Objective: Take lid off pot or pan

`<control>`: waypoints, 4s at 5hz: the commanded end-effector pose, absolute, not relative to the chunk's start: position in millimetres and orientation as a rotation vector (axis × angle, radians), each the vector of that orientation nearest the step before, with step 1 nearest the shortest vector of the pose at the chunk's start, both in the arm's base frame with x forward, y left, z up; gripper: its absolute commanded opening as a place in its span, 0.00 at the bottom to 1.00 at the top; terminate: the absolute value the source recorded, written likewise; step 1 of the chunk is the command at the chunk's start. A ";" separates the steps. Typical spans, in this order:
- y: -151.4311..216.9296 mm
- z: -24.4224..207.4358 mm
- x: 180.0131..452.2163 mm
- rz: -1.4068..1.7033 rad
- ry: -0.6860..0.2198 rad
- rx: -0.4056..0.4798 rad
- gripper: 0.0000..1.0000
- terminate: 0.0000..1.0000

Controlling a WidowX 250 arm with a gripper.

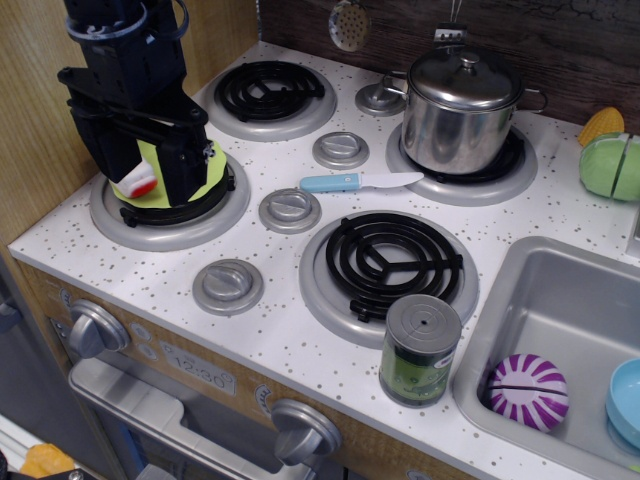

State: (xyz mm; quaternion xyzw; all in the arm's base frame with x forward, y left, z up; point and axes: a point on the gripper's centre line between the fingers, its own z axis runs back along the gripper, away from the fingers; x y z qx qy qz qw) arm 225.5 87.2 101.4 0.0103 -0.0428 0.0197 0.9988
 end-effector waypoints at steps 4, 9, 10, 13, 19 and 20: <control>29.7 116.7 286.4 0.227 -0.245 0.024 1.00 0.00; -35.9 145.3 419.8 0.010 -0.584 0.038 1.00 0.00; -37.0 146.8 435.5 -0.026 -0.667 0.051 1.00 0.00; -32.5 132.6 475.3 -0.106 -0.803 0.035 1.00 0.00; -46.1 172.0 474.5 -0.070 -0.830 0.199 0.00 0.00; -49.7 181.3 462.6 -0.055 -0.811 0.236 0.00 0.00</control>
